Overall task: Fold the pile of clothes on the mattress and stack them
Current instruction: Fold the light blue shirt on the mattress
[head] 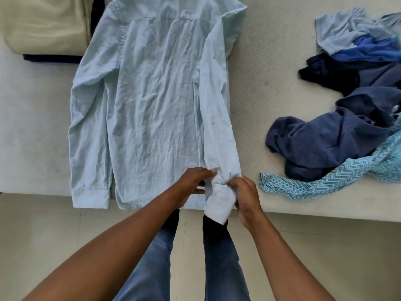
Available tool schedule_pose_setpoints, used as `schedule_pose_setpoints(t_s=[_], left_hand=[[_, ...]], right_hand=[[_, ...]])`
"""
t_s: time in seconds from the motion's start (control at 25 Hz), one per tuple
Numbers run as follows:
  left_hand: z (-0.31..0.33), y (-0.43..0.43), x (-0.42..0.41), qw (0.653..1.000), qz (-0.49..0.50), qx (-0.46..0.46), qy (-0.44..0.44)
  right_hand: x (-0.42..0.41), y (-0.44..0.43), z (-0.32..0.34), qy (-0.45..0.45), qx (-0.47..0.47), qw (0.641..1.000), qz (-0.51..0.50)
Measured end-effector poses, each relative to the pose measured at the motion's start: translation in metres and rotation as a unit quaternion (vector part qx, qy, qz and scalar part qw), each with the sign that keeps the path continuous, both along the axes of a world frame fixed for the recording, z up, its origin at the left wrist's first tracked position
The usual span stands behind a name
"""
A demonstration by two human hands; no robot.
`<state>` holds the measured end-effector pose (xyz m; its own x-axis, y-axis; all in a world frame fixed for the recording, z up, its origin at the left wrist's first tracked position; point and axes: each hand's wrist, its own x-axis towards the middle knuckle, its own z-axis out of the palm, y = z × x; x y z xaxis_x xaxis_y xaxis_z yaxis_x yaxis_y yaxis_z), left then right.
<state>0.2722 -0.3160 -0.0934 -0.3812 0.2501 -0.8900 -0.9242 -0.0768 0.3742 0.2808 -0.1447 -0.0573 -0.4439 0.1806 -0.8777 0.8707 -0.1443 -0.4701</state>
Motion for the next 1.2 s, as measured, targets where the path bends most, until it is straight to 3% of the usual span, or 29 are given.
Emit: schedule_pose_setpoints(t_s=[0.12,0.2,0.28,0.36,0.48,0.64,0.76,0.88,1.0,1.2], left_hand=[[-0.011,0.002,0.0,0.998,-0.001,-0.07,0.008],[-0.012,0.002,-0.003,0.996,0.015,-0.084,0.014],[-0.012,0.0,-0.002,0.996,-0.017,-0.084,0.027],[-0.009,-0.007,0.002,0.998,-0.049,-0.023,0.029],[-0.006,-0.014,0.015,0.995,-0.05,0.09,-0.009],[-0.022,-0.008,0.033,0.991,-0.08,-0.103,-0.003],[-0.026,-0.01,0.038,0.986,-0.098,-0.128,0.046],[-0.025,-0.016,0.037,0.988,-0.119,-0.094,0.004],[-0.037,-0.021,0.027,0.977,-0.176,-0.121,0.001],[-0.052,-0.032,-0.042,0.988,-0.045,-0.146,-0.024]], right_hand=[[-0.005,0.011,-0.012,-0.028,0.0,0.999,0.028],[-0.007,0.016,-0.02,-0.008,-0.037,0.998,0.045],[-0.007,0.019,-0.024,0.039,-0.006,0.996,0.082],[-0.006,0.019,-0.021,0.105,0.05,0.989,0.089],[0.003,0.021,-0.017,0.163,0.056,0.981,0.088],[0.02,0.03,-0.042,-0.009,0.121,0.961,0.247],[0.015,0.032,-0.056,-0.01,0.141,0.957,0.252],[0.014,0.034,-0.063,-0.033,0.134,0.957,0.254],[0.006,0.031,-0.07,-0.075,0.091,0.953,0.278],[-0.072,0.008,-0.089,-0.003,0.129,0.949,0.288]])
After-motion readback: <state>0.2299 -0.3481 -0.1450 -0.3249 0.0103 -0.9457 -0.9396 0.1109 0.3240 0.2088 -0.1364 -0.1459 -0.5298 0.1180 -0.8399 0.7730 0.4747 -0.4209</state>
